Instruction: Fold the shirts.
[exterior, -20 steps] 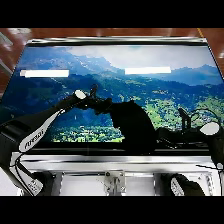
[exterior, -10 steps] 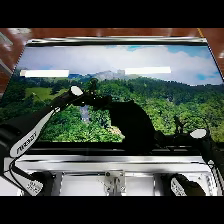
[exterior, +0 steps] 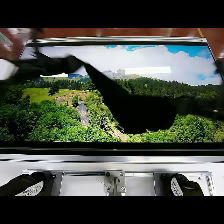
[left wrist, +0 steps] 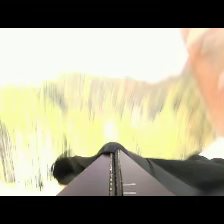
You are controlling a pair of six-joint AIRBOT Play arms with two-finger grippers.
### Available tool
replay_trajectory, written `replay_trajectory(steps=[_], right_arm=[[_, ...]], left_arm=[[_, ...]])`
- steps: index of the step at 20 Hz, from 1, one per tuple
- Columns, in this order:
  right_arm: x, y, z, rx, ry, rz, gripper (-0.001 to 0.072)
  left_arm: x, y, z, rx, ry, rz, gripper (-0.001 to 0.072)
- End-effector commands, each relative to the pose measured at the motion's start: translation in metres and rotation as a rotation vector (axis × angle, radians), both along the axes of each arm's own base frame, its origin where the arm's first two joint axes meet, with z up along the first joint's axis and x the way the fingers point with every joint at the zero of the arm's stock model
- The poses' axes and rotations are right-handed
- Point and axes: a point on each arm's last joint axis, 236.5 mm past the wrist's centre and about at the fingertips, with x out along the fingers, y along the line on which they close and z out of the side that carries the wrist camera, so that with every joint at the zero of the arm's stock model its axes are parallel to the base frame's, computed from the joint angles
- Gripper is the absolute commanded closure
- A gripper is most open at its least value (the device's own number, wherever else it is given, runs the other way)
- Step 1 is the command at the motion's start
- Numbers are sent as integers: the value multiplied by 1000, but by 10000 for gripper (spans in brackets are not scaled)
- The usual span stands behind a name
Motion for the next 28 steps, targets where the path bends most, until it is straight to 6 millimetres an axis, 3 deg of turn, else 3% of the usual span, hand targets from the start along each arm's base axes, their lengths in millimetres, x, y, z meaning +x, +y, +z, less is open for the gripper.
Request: replay_trajectory(steps=[1, 3, 4, 6, 8, 11, 13, 15, 18, 20, 23, 25, 28], right_arm=[[-43, 10, 153, -67, -411, -23, 647], [-67, 16, 196, -57, -503, -37, 647], [-79, 20, 206, -64, -519, -28, 647], [-93, 20, 206, -105, -501, -25, 647], [-97, 6, 185, -184, -413, -55, 647], [-102, -23, 141, -284, -218, -120, 647], [-100, -22, 130, -253, -144, -120, 647], [-87, -4, 131, -152, -108, -60, 647], [-41, 16, 134, 13, -68, 20, 646], [10, 13, 133, 109, -63, 3, 647], [91, 12, 118, 302, -16, -15, 646], [132, 28, 84, 358, 61, 2, 646], [173, 81, 4, 278, 177, 59, 646]], left_arm=[[-85, 74, 180, -87, -459, 177, 675], [-141, 104, 237, -104, -625, 254, 675], [-164, 116, 252, -96, -683, 292, 675], [-194, 139, 258, 3, -747, 394, 675], [-204, 167, 233, 159, -677, 522, 675], [-202, 210, 161, 409, -415, 649, 674], [-198, 216, 114, 474, -249, 623, 674], [-187, 213, 78, 471, -149, 575, 674], [-164, 203, 20, 433, -10, 498, 674], [-153, 193, -22, 381, 88, 442, 674], [-137, 179, -70, 291, 174, 392, 674], [-128, 176, -97, 241, 220, 393, 674], [-122, 178, -152, 212, 335, 398, 674]])
